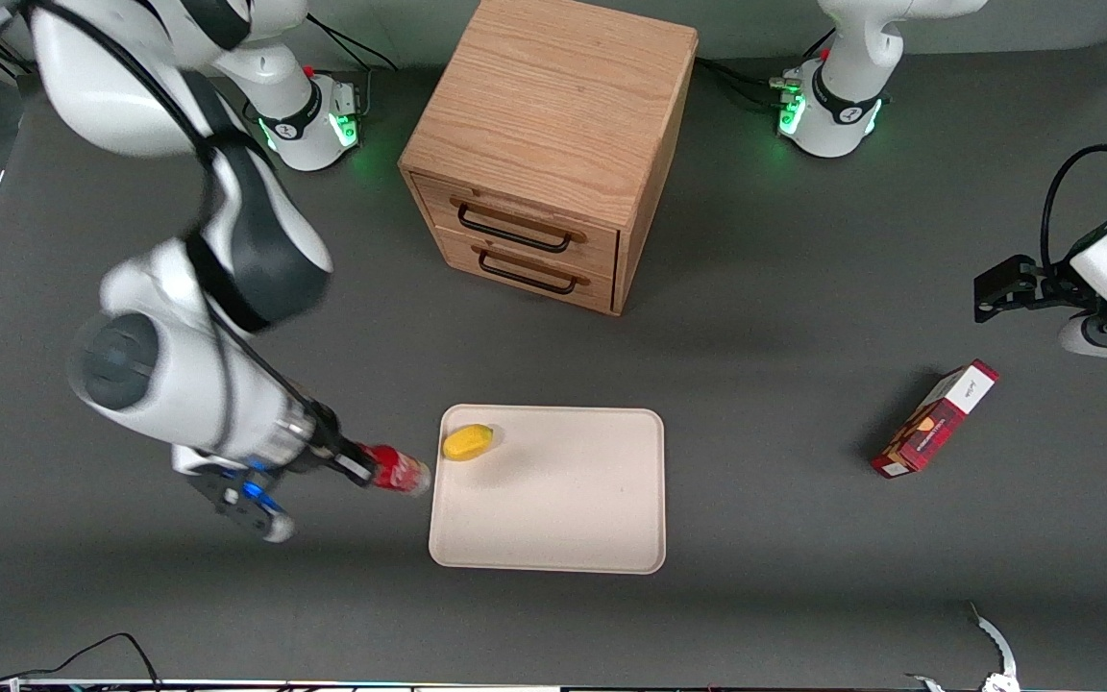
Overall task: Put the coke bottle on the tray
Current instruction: 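Carry the red bottle over the white tray and lower it upright, then open the right gripper to release the bottle on the tray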
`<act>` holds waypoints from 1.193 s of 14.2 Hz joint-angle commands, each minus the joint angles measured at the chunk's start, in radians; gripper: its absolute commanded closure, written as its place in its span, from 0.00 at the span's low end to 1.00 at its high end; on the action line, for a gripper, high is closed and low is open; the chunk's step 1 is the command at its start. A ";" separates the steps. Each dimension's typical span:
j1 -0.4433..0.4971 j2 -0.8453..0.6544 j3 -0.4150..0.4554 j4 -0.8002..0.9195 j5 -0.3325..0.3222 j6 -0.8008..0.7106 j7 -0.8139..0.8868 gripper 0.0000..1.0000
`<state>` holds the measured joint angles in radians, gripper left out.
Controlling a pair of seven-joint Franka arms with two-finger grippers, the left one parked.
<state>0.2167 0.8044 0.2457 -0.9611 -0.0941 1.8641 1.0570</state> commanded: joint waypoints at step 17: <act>-0.216 -0.431 0.181 -0.083 -0.084 -0.584 -0.447 0.00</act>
<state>0.0956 0.5340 0.4228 -0.8720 -0.2438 1.3361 0.7549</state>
